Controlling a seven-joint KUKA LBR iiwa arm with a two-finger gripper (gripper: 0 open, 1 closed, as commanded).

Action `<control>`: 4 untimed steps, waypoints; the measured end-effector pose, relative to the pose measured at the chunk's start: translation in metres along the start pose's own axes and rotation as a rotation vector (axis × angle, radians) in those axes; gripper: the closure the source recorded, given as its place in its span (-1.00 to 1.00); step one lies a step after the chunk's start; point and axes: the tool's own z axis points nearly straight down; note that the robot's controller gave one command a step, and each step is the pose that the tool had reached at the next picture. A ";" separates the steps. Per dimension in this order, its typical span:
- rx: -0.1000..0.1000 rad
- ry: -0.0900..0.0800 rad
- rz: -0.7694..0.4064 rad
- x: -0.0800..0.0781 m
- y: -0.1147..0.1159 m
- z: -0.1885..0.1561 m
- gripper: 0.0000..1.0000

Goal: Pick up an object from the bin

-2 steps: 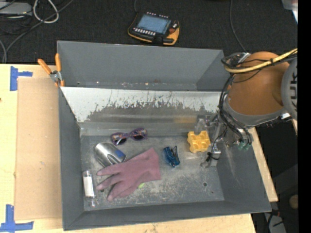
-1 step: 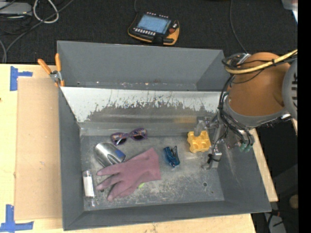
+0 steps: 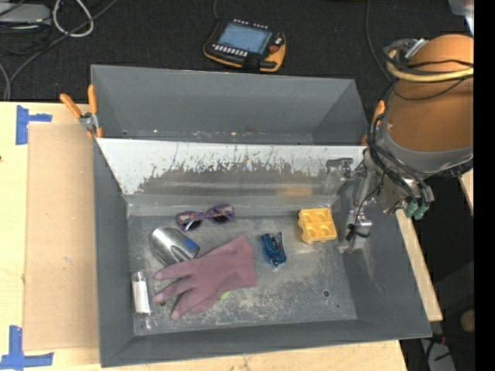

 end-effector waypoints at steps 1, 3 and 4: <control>0.000 0.001 -0.051 -0.055 -0.043 0.063 -1.00; 0.001 0.013 0.035 -0.038 -0.083 0.102 -1.00; -0.003 -0.019 -0.039 -0.019 0.097 0.064 1.00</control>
Offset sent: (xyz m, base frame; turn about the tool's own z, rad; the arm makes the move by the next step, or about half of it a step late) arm -0.0264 0.0022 -0.0112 0.0680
